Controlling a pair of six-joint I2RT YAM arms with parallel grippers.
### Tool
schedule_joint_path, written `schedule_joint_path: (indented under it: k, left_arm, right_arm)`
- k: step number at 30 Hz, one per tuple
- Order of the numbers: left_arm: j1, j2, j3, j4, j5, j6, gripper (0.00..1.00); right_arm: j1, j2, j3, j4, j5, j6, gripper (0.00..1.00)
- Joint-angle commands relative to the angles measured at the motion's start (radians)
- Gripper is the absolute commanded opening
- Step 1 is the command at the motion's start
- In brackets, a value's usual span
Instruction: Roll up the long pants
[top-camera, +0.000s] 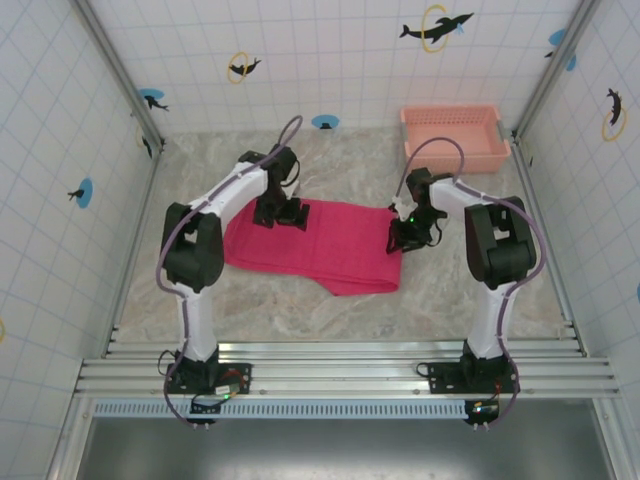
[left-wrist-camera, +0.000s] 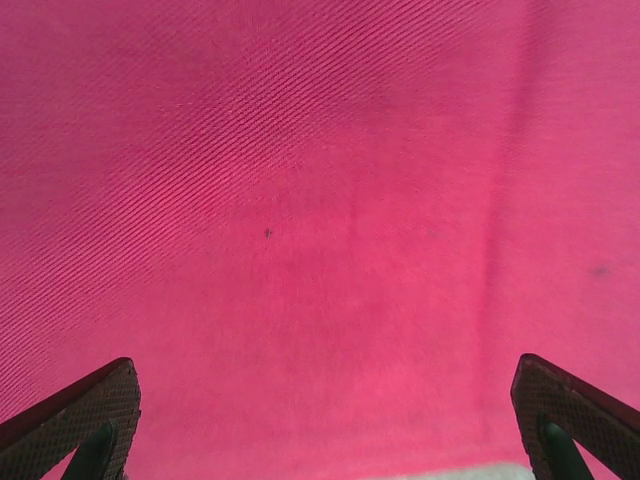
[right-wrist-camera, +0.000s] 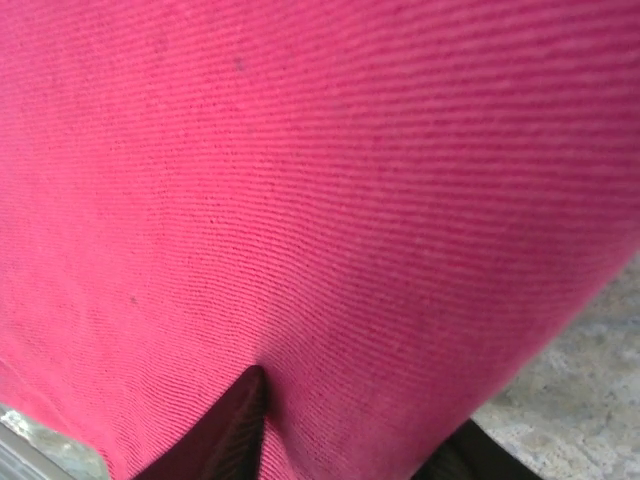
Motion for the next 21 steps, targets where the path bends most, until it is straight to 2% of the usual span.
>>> schedule_joint_path:
  k: [1, 3, 7, 12, 15, 17, 21]
  left_arm:
    - [0.009, 0.090, 0.043, 0.035, -0.037, -0.053, 0.97]
    - [0.009, 0.153, 0.107, 0.015, -0.079, -0.060, 0.97]
    - [0.010, 0.295, 0.291, -0.055, -0.116, -0.034, 0.97]
    - [0.007, 0.497, 0.670, -0.203, -0.162, 0.030, 0.98]
    - [0.009, 0.623, 0.901, -0.238, -0.137, 0.031, 0.98]
    - [0.017, 0.652, 0.916, -0.169, -0.063, -0.019, 0.98]
    - [0.019, 0.664, 0.833, 0.014, 0.083, -0.147, 0.98]
  right_arm:
    - [-0.007, 0.014, 0.024, -0.016, -0.016, -0.011, 0.28]
    - [-0.005, 0.015, -0.003, -0.011, -0.033, -0.009, 0.19]
    - [0.014, -0.006, -0.080, 0.018, -0.034, -0.005, 0.10]
    - [0.054, -0.054, -0.206, 0.084, -0.075, 0.059, 0.09]
    - [0.113, -0.097, -0.268, 0.114, -0.083, 0.115, 0.09]
    - [0.165, -0.120, -0.290, 0.126, -0.090, 0.154, 0.09]
    - [0.295, -0.154, -0.276, 0.135, -0.085, 0.238, 0.10]
